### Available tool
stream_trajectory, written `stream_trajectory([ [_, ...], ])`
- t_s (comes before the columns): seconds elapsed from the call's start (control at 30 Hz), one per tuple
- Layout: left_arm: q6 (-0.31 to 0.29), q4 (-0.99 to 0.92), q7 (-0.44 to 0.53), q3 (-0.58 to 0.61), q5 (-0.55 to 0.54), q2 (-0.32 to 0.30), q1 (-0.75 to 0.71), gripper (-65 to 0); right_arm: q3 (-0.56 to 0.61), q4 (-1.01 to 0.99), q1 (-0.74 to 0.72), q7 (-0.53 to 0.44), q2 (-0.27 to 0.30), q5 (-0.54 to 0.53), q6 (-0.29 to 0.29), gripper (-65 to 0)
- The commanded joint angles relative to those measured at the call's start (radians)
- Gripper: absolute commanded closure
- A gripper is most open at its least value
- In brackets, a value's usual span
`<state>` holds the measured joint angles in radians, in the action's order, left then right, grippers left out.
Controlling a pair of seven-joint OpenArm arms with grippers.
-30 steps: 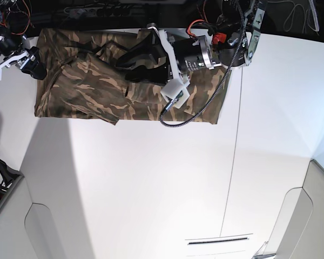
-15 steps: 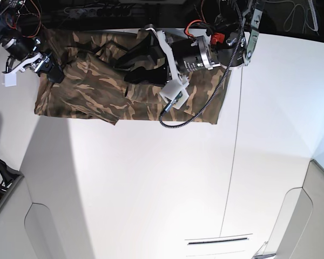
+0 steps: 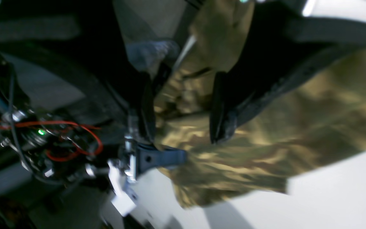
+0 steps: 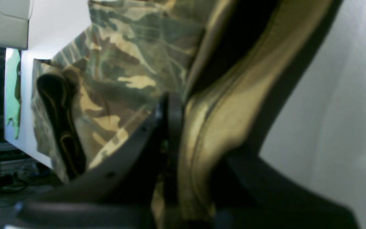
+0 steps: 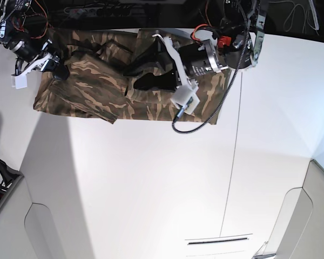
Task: Fold the T-shirt properly
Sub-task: 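Grasp the strip end with the left gripper and fold it toward the right gripper, then grasp the folded bundle with both grippers and lift it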
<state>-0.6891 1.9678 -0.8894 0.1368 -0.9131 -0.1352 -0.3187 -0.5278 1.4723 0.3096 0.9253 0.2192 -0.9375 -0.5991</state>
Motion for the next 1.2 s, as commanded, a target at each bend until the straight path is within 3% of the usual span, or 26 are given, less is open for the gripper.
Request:
stream_trajectory([
  [0.0,-0.009,0.038,0.021,-0.025,-0.045,0.002,0.006,-30.7,-0.011,0.014,-0.005,-0.009,0.019,0.003,-0.004,0.0],
  [0.13,-0.009,0.106,-0.003,-0.143,-0.056,0.002,0.005,-30.7,-0.062,0.014,-0.024,-0.008,0.049,0.020,-0.003,0.0],
  [0.27,-0.009,0.115,-0.039,-0.258,-0.055,0.002,0.005,-30.7,-0.125,0.014,-0.059,-0.002,0.113,0.021,-0.002,0.0],
  [0.5,-0.009,0.113,-0.111,-0.458,-0.058,0.001,0.000,-30.7,-0.156,0.014,-0.095,0.000,0.294,0.020,0.001,0.0],
  [0.7,-0.009,0.083,-0.114,-0.467,-0.100,0.003,-0.061,-30.7,-0.156,0.015,-0.192,0.100,0.425,-0.066,0.001,0.0],
  [0.8,-0.009,0.036,-0.113,-0.414,-0.100,0.002,-0.097,-30.7,-0.156,0.019,-0.265,0.176,0.443,-0.142,0.000,0.0],
  [0.97,-0.009,-0.095,-0.055,-0.269,-0.096,0.002,-0.102,-30.7,-0.152,0.064,-0.335,0.194,0.437,-0.171,0.000,0.0],
  [1.17,-0.009,-0.208,0.026,-0.108,-0.021,0.009,-0.080,-30.7,-0.137,0.282,-0.325,0.208,0.357,-0.150,0.000,0.0],
])
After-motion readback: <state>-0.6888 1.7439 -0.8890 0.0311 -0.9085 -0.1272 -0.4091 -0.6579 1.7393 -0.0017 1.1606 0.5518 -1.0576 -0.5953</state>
